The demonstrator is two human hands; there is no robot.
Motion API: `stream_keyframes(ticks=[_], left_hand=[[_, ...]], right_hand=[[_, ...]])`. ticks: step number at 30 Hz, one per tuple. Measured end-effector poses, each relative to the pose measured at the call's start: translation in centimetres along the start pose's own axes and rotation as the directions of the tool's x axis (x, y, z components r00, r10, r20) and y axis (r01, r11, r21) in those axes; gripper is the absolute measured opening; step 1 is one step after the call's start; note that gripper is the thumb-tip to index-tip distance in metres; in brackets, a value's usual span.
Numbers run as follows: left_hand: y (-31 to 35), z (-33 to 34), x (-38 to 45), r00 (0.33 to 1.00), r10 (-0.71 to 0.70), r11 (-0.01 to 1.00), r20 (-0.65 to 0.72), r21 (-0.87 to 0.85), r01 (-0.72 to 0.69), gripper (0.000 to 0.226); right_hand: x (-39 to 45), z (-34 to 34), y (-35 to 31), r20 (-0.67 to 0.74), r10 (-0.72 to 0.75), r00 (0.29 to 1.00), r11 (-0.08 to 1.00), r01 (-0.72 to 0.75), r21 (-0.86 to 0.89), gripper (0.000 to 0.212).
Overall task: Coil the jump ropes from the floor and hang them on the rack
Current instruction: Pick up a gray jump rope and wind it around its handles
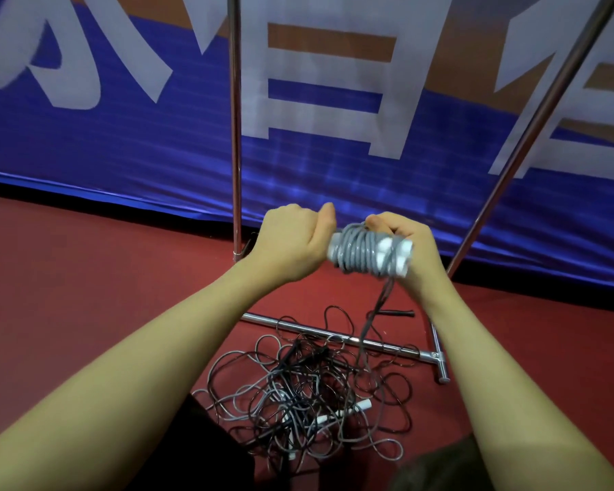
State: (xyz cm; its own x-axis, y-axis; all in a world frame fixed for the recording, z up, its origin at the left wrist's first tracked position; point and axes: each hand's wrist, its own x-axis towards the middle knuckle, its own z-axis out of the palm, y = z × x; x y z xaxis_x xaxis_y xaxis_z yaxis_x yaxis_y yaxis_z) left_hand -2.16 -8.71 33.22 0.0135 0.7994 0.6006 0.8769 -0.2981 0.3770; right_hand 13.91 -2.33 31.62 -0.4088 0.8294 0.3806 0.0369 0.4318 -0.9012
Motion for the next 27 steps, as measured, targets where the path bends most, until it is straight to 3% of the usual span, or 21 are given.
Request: stream_keyframes(ticks=[3, 6, 7, 12, 19, 23, 27], left_hand=[[0.1, 0.1, 0.7, 0.967, -0.256, 0.941, -0.009, -0.229, 0.247, 0.032], [-0.6, 0.2, 1.6, 0.926, -0.377, 0.926, 0.024, -0.016, 0.378, 0.012], [-1.2, 0.3, 1.7, 0.911, -0.412, 0.911, 0.027, 0.046, 0.411, 0.018], [-2.8, 0.3, 2.1, 0.847, -0.532, 0.844, -0.01, 0.074, 0.531, 0.025], [-3.4, 1.3, 1.8, 0.821, -0.57, 0.792, 0.024, 0.284, 0.541, 0.025], [-4.1, 1.4, 1.5, 0.817, -0.576, 0.759, 0.026, 0.387, 0.523, 0.026], [-5.0, 1.7, 0.7, 0.855, -0.519, 0.744, 0.007, 0.496, 0.448, 0.028]], right_hand=[[0.0, 1.1, -0.2, 0.013, 0.051, 0.999, 0.998, -0.051, -0.037, 0.036], [-0.4, 2.0, -0.3, 0.113, 0.101, 0.989, 0.995, -0.101, -0.004, 0.038], [-0.6, 2.2, -0.4, 0.144, 0.11, 0.983, 0.994, -0.11, -0.008, 0.038], [-1.4, 2.9, -1.4, 0.286, 0.086, 0.954, 0.992, -0.055, -0.118, 0.035], [-1.8, 3.7, -2.3, 0.37, 0.121, 0.921, 0.974, -0.039, -0.223, 0.032], [-2.2, 3.8, -2.9, 0.425, 0.084, 0.901, 0.96, 0.041, -0.277, 0.024], [-2.4, 3.4, -3.1, 0.411, 0.052, 0.91, 0.953, 0.078, -0.294, 0.02]])
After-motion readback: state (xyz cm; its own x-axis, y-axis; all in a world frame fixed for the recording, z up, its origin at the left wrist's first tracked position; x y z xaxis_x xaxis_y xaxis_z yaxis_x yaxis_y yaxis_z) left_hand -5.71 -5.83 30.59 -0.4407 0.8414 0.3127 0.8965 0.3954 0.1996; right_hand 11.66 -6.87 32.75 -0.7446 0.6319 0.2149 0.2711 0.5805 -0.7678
